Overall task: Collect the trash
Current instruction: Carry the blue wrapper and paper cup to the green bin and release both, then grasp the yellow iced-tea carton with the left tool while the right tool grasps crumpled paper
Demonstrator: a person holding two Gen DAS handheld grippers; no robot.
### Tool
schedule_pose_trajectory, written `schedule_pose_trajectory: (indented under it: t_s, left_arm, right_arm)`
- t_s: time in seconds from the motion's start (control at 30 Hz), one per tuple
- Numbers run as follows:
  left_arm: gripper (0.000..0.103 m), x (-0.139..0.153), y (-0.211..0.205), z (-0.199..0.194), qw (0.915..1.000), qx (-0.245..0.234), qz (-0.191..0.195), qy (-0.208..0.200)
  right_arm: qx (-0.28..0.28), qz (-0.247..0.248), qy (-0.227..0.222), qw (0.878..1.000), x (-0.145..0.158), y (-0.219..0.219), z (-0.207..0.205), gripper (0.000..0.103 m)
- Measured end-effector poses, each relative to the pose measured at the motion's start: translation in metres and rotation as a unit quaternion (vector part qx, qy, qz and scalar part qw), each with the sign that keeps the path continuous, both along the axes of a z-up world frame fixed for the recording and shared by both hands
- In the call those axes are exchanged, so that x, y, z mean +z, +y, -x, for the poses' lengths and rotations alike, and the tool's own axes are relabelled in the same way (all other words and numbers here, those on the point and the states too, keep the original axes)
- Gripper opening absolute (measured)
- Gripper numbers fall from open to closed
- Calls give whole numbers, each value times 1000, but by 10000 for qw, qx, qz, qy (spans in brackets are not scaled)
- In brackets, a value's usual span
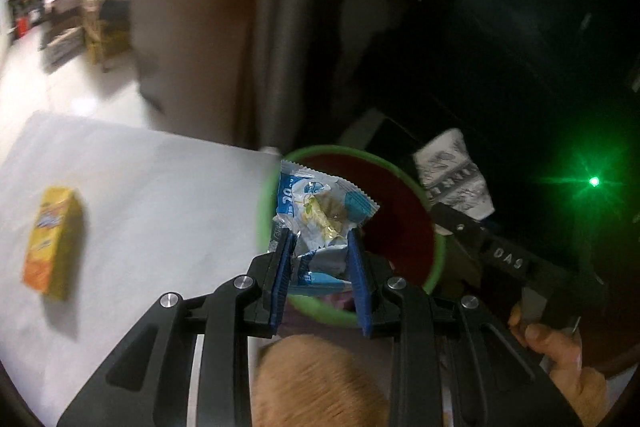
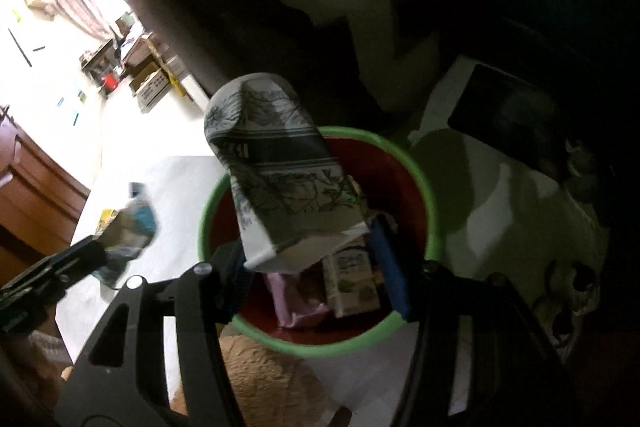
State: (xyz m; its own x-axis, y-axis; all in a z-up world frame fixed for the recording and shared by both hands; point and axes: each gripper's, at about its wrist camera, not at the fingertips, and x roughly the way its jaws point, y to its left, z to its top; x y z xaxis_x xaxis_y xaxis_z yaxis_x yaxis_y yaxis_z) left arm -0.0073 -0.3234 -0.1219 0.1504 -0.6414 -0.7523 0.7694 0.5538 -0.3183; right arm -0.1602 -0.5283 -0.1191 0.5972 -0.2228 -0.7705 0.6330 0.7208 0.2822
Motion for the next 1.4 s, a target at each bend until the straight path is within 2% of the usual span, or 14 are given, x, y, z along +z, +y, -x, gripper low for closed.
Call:
schedule_pose_trajectory:
  t_s: [0.03,0.07,0.1,0.13,0.23,0.4,0.5,0.6,0.8,0.87,1.1,1.17,1.3,1.4]
  left_arm:
    - [31,-1,-8,2,9999,-108,-51,-2]
    - [40,-1,-18,6,9996,-206,-164,-51]
    - [60,-1,-25,8,9992,-248,-287,-140]
    - [66,-1,-29,11,9988,-252,-339,-258]
    - [67,3,-24,14,9989,-274,-204,-310]
    - [71,1,14,-4,9961,3,-429,-766]
    - [71,-6,50,-35,9896,535,-774,-1090]
    - [71,-21,92,-82,9758,1251,-1293,-1243]
    - [71,-57,134,-145,9605,1958,-1837,-732]
    - [71,-69,136,-157,9603,2020,-1874,-431]
    - [71,-96,127,-178,9515,2180,-2169,-144]
    - [63,-100,128,-184,9519,2152,-2179,-17]
    - [60,-94,149,-182,9545,2414,-1712,357]
    - [60,-81,172,-172,9544,2614,-1391,379]
  right_arm:
    - [-40,-19,-6,10000,-1,-3,1,59]
    - [-74,-55,-16,10000,-2,-7,2,71]
    - [-112,-94,-17,9999,-3,-9,0,83]
    - [-184,-115,-15,9998,-4,-11,0,86]
    - [-254,-134,-60,9996,-4,-2,3,86]
    - [-158,-218,-108,9996,-6,9,-1,87]
    - [-41,-271,-113,9996,-7,15,-4,87]
    - [128,-334,-97,9993,-9,25,-11,87]
    - [682,-395,3,9969,-12,66,-35,87]
    - [863,-405,80,9954,-14,80,-42,87]
    - [1557,-452,314,9863,-19,132,-64,87]
    - [1745,-468,381,9828,-21,145,-69,87]
    - [2198,-402,648,9726,-25,175,-79,87]
    - [2488,-404,755,9648,-28,195,-85,88]
